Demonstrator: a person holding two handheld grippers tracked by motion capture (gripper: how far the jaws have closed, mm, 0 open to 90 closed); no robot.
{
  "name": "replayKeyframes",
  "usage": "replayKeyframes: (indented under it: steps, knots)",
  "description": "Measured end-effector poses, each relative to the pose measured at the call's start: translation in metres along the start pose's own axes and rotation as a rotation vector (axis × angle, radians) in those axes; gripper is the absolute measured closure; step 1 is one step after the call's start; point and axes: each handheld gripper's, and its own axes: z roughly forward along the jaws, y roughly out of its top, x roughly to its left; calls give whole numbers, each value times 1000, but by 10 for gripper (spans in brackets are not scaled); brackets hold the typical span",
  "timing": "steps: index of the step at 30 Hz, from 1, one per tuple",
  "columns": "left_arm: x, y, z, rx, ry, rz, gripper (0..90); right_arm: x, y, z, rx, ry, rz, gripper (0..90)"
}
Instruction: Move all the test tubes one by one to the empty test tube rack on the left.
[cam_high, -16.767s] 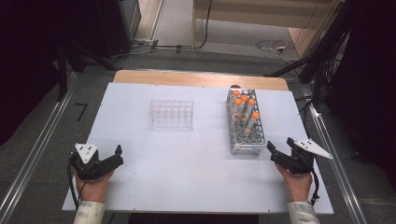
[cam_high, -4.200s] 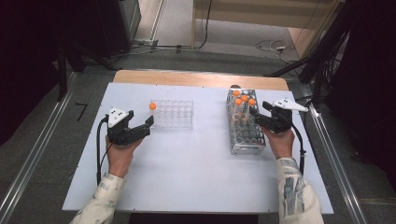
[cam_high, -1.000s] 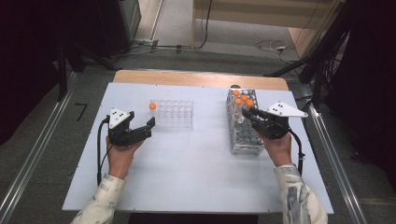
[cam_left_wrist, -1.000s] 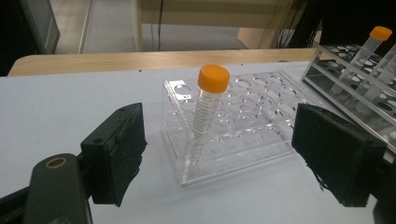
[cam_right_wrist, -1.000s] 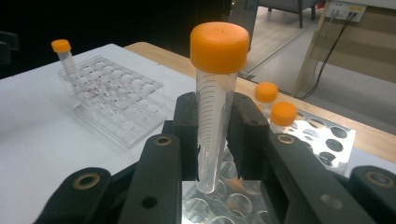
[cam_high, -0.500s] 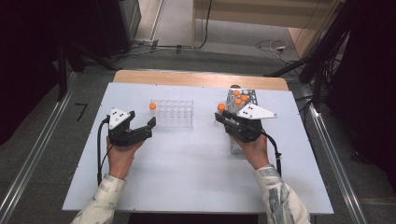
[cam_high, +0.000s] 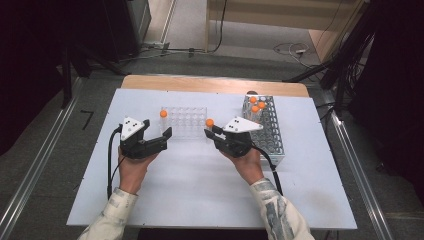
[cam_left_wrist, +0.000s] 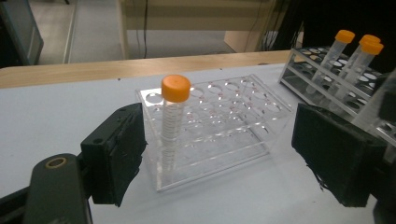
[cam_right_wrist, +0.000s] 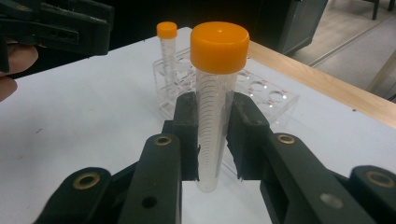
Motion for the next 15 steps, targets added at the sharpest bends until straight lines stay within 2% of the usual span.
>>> replayKeyframes:
  steps: [7, 15]
  knots:
    - [-14, 2, 0, -2, -35, 32, 177, 10, -2, 18, 15, 16, -6, 721]
    - [-24, 0, 4, 10, -70, 60, 219, 21, -5, 35, 43, 34, -22, 720]
